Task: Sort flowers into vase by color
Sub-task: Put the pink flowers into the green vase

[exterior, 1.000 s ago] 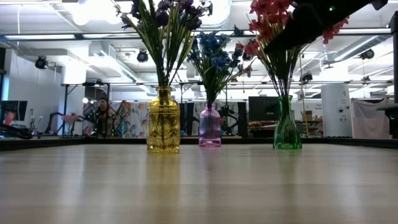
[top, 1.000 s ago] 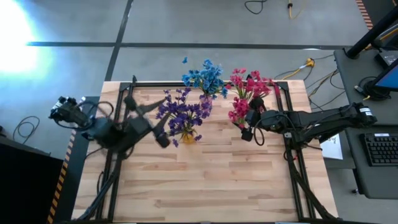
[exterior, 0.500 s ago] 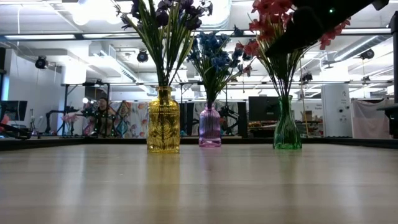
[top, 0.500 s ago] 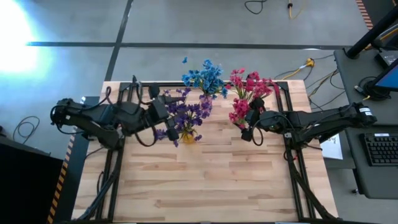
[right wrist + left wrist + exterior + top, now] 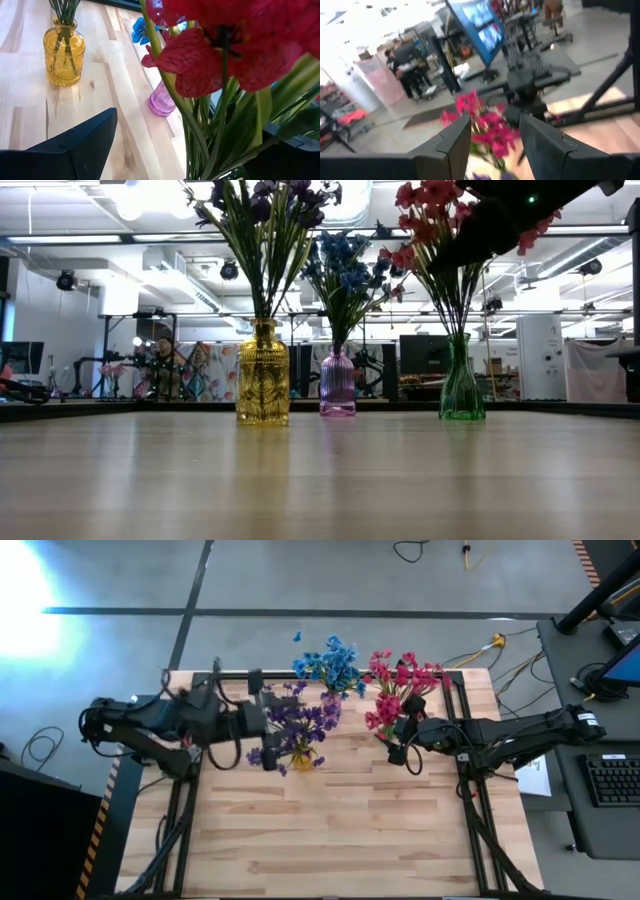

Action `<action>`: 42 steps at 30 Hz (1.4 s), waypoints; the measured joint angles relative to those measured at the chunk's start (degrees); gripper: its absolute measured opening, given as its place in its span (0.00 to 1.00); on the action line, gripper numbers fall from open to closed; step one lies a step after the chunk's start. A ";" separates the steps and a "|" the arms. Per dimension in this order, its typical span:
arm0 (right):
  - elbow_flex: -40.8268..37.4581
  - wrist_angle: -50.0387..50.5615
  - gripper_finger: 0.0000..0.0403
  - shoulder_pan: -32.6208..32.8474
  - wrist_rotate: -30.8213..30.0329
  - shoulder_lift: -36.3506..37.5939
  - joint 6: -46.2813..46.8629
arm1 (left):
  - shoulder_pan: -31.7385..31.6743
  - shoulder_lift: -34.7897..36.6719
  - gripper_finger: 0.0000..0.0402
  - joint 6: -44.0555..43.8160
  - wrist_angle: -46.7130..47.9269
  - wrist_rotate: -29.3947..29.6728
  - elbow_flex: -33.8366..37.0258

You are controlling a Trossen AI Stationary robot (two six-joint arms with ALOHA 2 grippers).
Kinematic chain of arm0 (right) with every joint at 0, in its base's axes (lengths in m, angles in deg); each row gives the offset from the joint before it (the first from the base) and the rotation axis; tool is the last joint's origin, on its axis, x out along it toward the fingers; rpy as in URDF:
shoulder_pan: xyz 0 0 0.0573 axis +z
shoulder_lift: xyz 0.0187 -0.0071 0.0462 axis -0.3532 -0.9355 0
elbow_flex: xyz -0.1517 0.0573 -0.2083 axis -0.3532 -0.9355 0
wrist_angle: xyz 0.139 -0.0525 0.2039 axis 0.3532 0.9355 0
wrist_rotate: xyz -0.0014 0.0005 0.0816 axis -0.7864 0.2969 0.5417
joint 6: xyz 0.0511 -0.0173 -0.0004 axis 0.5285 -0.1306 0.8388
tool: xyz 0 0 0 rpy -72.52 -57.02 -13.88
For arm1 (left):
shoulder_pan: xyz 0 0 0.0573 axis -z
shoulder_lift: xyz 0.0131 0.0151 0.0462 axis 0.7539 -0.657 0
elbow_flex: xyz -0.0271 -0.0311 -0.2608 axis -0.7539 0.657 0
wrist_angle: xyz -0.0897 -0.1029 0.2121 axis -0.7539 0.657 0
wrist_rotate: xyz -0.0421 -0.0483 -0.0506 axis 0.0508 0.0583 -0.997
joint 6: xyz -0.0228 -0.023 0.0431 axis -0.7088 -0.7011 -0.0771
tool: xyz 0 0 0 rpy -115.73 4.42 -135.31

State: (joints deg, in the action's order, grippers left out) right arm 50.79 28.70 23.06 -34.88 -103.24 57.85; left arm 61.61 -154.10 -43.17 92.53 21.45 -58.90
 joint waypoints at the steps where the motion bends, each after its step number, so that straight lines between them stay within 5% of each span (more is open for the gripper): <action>1: 0.00 -0.01 0.89 0.00 0.03 0.00 -0.03 | -0.48 0.07 0.38 0.47 0.05 -0.86 -1.00; 10: 0.00 -0.01 0.89 0.00 0.09 -0.02 -3.65 | -3.25 -1.68 0.38 1.24 0.72 -2.68 -2.33; 18: 0.00 -0.02 0.89 0.00 0.09 -0.04 -3.60 | 1.79 0.73 0.38 -15.12 9.35 -0.67 -2.33; 35: 0.02 -0.03 0.89 0.00 0.07 -0.04 -3.58 | 10.05 -2.46 0.38 -31.08 12.11 1.59 -4.43; 42: 0.02 0.02 0.89 0.00 0.07 -0.04 -5.01 | 15.80 -2.62 0.38 -42.26 12.23 8.80 -4.41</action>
State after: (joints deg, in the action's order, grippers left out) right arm 50.82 28.71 23.06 -34.81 -103.28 52.84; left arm 77.41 -156.72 -85.42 104.76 30.25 -63.32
